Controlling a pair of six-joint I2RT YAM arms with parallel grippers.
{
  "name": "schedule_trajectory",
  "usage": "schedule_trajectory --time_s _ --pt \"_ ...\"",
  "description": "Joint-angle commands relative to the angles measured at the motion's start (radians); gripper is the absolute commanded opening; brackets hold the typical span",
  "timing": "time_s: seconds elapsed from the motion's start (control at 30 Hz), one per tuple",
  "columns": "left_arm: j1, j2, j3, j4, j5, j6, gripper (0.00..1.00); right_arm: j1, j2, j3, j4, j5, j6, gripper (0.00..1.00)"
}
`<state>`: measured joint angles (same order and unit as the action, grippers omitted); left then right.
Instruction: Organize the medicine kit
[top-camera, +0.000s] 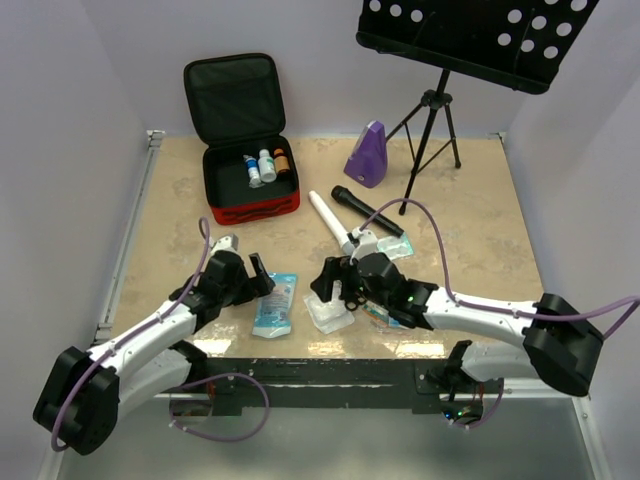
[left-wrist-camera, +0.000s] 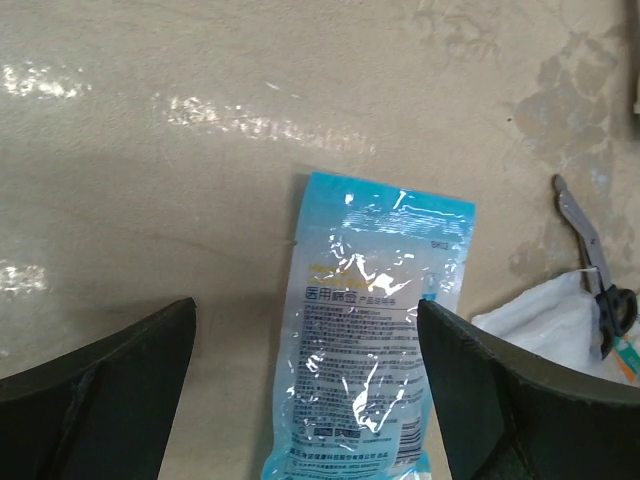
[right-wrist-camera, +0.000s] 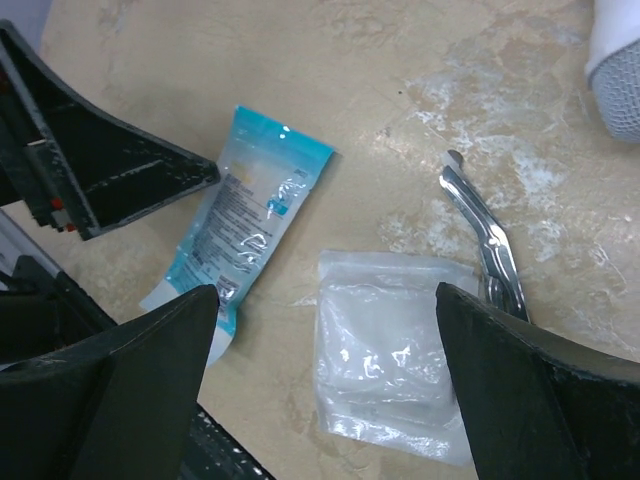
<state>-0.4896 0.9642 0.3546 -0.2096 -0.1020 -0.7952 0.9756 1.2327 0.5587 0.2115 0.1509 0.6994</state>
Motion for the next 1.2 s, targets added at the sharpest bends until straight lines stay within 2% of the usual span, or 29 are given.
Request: schedule_trajectory --time_s 0.0,0.17,0.4,0.87,0.93,1.0,1.17 --pt "0.0 -0.034 -0.037 0.079 0.07 -0.033 0.95 0.031 0.025 0.03 -0.092 0.087 -0.005 0.95" --pt "0.0 -0.064 -0.025 0.082 0.064 -0.03 0.95 0.087 0.083 0.052 -0.155 0.14 0.008 0.92" --pt "0.0 -0.067 0.021 0.038 0.032 -0.013 0.95 0.123 0.195 0.107 -0.181 0.187 0.026 0.79" --pt "0.002 -0.171 0.073 -0.046 -0.025 -0.01 0.95 0.147 0.298 0.122 -0.185 0.207 0.066 0.32" --pt "0.002 -0.174 0.099 -0.065 -0.038 0.001 0.95 0.152 0.315 0.13 -0.187 0.203 0.066 0.18" --pt "0.002 -0.188 0.121 -0.083 -0.05 0.007 0.95 0.161 0.332 0.142 -0.201 0.21 0.066 0.0" --pt "0.003 -0.242 0.184 -0.131 -0.076 0.013 0.95 0.183 0.254 0.193 -0.265 0.249 0.089 0.0"
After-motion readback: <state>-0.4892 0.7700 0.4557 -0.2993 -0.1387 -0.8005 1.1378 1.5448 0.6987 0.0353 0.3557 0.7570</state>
